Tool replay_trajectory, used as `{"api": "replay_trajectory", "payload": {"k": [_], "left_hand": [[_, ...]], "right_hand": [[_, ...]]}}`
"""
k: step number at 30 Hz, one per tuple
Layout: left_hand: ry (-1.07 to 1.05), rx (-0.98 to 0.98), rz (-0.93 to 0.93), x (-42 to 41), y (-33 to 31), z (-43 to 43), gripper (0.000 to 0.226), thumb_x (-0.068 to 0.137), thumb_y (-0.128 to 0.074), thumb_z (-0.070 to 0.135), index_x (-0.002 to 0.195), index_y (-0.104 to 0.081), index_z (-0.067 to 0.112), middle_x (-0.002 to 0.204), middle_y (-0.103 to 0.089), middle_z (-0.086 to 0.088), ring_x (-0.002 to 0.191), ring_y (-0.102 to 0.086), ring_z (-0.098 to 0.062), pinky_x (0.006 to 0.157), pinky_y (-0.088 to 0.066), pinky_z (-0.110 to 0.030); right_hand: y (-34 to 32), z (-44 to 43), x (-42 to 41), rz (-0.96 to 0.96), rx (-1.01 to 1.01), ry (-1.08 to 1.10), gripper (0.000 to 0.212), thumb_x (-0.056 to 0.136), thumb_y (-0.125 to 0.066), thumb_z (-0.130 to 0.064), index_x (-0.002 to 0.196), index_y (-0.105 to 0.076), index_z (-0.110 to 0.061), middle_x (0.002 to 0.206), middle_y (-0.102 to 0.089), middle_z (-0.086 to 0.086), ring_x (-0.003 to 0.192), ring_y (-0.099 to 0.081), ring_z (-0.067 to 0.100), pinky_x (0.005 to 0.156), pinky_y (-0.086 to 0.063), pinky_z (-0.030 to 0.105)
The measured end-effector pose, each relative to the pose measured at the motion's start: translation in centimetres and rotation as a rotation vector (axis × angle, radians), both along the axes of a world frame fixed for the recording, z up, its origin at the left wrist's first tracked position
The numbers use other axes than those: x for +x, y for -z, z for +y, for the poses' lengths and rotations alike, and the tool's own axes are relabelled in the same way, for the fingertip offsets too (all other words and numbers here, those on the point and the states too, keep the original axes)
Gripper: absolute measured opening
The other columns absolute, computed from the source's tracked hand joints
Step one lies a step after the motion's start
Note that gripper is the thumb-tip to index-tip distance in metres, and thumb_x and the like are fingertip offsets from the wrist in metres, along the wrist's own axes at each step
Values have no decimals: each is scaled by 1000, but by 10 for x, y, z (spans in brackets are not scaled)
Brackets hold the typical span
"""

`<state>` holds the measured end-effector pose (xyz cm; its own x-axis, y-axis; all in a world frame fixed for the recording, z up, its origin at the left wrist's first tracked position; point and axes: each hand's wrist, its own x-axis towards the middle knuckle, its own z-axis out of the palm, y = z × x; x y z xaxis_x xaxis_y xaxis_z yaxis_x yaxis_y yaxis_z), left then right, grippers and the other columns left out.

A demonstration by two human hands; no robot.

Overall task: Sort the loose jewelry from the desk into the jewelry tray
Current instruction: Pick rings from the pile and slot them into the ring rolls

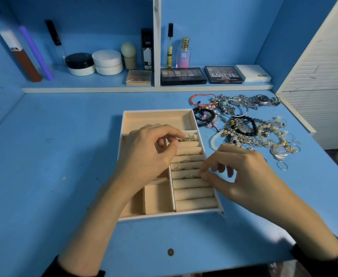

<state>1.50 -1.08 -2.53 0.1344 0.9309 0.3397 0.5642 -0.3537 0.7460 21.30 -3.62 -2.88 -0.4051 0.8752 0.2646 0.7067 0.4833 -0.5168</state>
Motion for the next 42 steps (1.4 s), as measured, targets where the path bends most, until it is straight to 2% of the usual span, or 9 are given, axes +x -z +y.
{"api": "replay_trajectory", "payload": {"k": [7, 12, 15, 22, 28, 30, 34, 39, 42], "left_hand": [[97, -47, 27, -3, -5, -4, 14, 78, -68, 19, 83, -71, 32, 66, -59, 23, 59, -46, 0, 55, -31, -6], [218, -72, 323, 1, -11, -14, 5, 76, -67, 36, 78, -70, 33, 67, -57, 26, 74, -47, 2, 66, -32, -10], [234, -69, 414, 3, -12, -18, 5, 78, -66, 36, 80, -70, 35, 69, -54, 24, 80, -41, 11, 70, -30, -5], [239, -70, 469, 8, -15, -20, 8, 81, -63, 34, 83, -71, 31, 70, -52, 21, 81, -40, 9, 74, -28, -4], [242, -61, 519, 15, -18, -20, 9, 82, -62, 31, 81, -71, 28, 66, -47, 26, 79, -40, 10, 75, -37, -18], [239, -68, 546, 15, -18, -20, 10, 83, -61, 32, 82, -71, 29, 67, -47, 26, 80, -40, 11, 75, -35, -16], [234, -135, 520, 16, -21, -18, 6, 78, -63, 38, 80, -68, 35, 67, -54, 26, 74, -45, 11, 67, -32, -8], [208, -137, 350, 42, -30, -12, 8, 77, -63, 38, 83, -68, 36, 69, -60, 20, 79, -50, 2, 67, -41, -15], [234, -115, 318, 69, -30, -4, 7, 82, -62, 34, 85, -68, 34, 71, -61, 20, 70, -52, -2, 66, -42, -19]], "right_hand": [[1, 4, -2, 35, -23, -16, 6, 73, -61, -22, 68, -65, -21, 66, -53, -7, 64, -47, 0, 59, -35, 6], [2, 6, -1, 67, -55, -18, 6, 73, -62, -26, 70, -66, -23, 68, -55, -5, 67, -50, 6, 59, -36, 8], [3, 7, 1, 172, -84, 38, 11, 75, -61, -30, 72, -68, -23, 68, -58, -3, 68, -53, 12, 58, -38, 14], [10, 12, 7, 339, -54, 165, 12, 79, -58, -31, 77, -67, -23, 69, -63, 2, 65, -55, 15, 56, -42, 23], [12, 10, 12, 364, -50, 209, 13, 79, -57, -31, 77, -66, -22, 69, -63, 1, 65, -55, 14, 57, -42, 25], [11, 9, 16, 377, -49, 223, 12, 80, -58, -30, 77, -67, -22, 69, -63, 1, 65, -54, 13, 56, -42, 24], [7, 9, 32, 396, -38, 275, 7, 84, -66, -17, 79, -68, -21, 67, -62, -1, 64, -53, 12, 56, -40, 25], [2, 13, 73, 338, -63, 423, 7, 83, -66, -17, 80, -67, -23, 64, -58, -3, 59, -49, 8, 55, -36, 16], [0, 14, 100, 242, -98, 528, 3, 81, -67, -17, 81, -66, -20, 67, -61, -1, 61, -50, 13, 57, -36, 13]]}}
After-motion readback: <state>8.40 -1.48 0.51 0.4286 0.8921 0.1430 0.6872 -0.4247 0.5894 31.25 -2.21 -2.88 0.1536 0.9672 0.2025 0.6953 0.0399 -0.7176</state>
